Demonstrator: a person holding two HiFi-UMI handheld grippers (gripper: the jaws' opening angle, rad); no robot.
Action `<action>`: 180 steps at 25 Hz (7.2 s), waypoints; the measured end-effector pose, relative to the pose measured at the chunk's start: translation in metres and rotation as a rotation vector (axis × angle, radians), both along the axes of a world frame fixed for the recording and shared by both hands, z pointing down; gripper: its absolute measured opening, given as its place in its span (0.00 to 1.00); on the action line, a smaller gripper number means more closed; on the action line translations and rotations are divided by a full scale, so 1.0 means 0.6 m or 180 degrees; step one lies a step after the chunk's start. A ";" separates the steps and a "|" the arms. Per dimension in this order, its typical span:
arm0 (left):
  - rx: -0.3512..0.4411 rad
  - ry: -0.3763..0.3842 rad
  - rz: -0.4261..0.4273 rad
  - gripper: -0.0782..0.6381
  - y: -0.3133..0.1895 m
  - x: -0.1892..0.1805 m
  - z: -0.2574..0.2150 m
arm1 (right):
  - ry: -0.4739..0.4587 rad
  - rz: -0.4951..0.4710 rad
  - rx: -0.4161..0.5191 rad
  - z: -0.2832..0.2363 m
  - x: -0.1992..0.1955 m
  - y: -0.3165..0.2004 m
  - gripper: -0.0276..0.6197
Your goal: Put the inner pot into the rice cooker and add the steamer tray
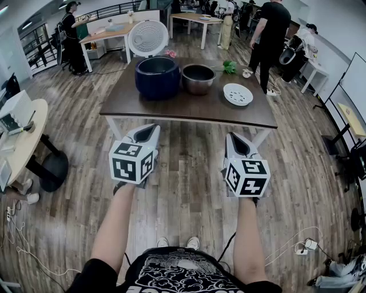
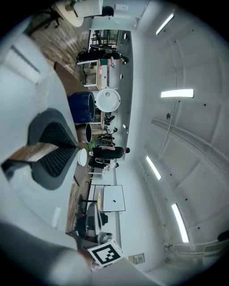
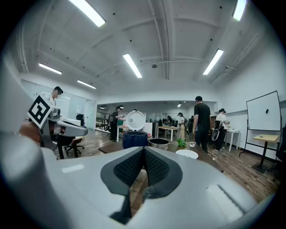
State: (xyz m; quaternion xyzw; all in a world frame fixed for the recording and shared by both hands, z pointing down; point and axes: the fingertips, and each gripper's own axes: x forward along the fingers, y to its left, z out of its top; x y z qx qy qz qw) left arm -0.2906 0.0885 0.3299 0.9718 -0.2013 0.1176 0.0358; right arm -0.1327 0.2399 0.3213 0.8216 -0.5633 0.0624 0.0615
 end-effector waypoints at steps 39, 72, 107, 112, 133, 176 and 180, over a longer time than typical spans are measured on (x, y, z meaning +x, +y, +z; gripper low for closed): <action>-0.0093 -0.0052 -0.0104 0.36 0.059 0.154 0.014 | -0.0335 -0.0474 -0.0015 0.024 0.136 0.033 0.38; -0.0347 0.0126 -0.0093 0.72 -0.304 0.349 0.034 | -0.0291 -0.0383 -0.0104 0.033 0.327 -0.300 0.60; -0.0203 0.0104 0.0044 0.72 -0.538 0.508 0.032 | -0.0344 -0.0208 -0.0100 0.042 0.477 -0.548 0.60; -0.0137 0.0043 -0.0068 0.72 -0.559 0.540 0.039 | -0.0378 -0.0328 -0.0108 0.059 0.521 -0.581 0.60; -0.0260 -0.0063 -0.1065 0.72 -0.624 0.670 0.063 | -0.0487 -0.1238 -0.0420 0.098 0.730 -0.736 0.60; -0.1929 0.0166 -0.2103 0.43 -0.641 0.696 0.316 | -0.1065 -0.1695 -0.1543 0.339 0.761 -0.872 0.36; -0.1919 0.0168 -0.2102 0.39 -0.641 0.698 0.318 | -0.0996 -0.1696 -0.1541 0.340 0.756 -0.874 0.28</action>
